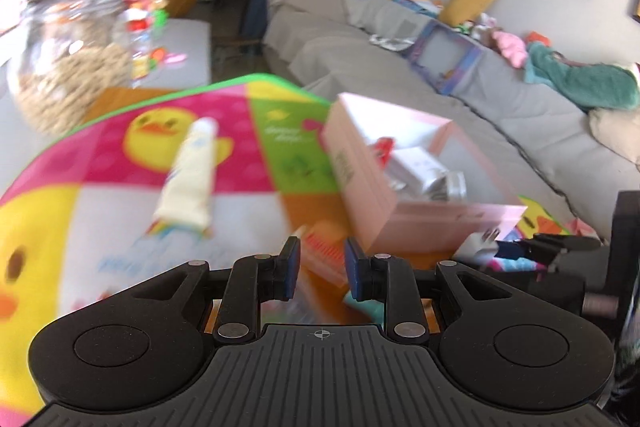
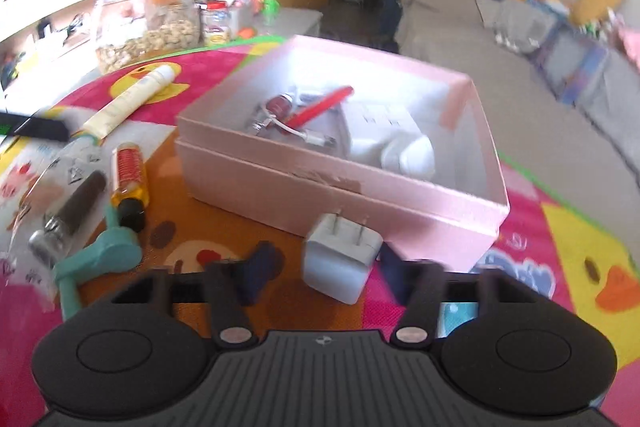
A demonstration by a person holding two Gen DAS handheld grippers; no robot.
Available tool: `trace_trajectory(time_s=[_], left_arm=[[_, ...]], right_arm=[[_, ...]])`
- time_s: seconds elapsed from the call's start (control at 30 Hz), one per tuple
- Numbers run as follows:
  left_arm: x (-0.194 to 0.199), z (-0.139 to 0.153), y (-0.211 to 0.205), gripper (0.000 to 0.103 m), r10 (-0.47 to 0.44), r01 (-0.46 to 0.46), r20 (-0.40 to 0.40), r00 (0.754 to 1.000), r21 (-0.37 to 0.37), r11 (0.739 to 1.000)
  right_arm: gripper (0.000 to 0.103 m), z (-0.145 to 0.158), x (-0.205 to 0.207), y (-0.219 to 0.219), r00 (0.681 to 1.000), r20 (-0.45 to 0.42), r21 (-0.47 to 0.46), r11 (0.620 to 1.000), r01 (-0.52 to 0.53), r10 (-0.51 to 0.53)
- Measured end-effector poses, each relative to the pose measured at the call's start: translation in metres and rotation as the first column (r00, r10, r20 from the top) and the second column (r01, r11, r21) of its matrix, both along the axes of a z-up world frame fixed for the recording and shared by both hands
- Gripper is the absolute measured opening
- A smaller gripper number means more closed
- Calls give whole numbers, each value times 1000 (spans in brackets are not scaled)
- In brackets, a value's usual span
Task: Organize rigid objects
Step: 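Carry the lighter and charger into the pink box and open both grippers, then grasp the orange bottle with the right gripper while the left grasps the clear bag with black tube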
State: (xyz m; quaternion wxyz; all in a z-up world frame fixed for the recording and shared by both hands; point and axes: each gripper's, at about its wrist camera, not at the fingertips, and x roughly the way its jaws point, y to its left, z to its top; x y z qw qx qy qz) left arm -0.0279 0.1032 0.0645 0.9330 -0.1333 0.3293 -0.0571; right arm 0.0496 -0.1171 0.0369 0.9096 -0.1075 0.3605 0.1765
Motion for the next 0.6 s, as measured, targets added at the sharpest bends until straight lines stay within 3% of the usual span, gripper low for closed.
trace_trajectory(time_s=[0.13,0.3,0.43,0.5,0.6], left_arm=[[-25,-9,21,27,65,-65,-38,997,0,998],[-37,-16,38,27,130,-132,-83,988,-24,991],[-39,-14,32,27,108,-112,-87,990,-46,993],[-41,-11,26,27,92,-96,-84,992,-37,995],[-40,-8,20,27,86,-89,-87,992,-29,996]], right_arm=[[32,9,-5,-8,1000,-21,57,998,17,-16],[32,65,-13,-10,992,127,116,993,-7,-8],[33,111,8,-2,965,259,122,992,17,-48],[48,125,19,2,957,280,135,990,40,-77],[55,130,13,10,952,302,149,989,-8,-38]])
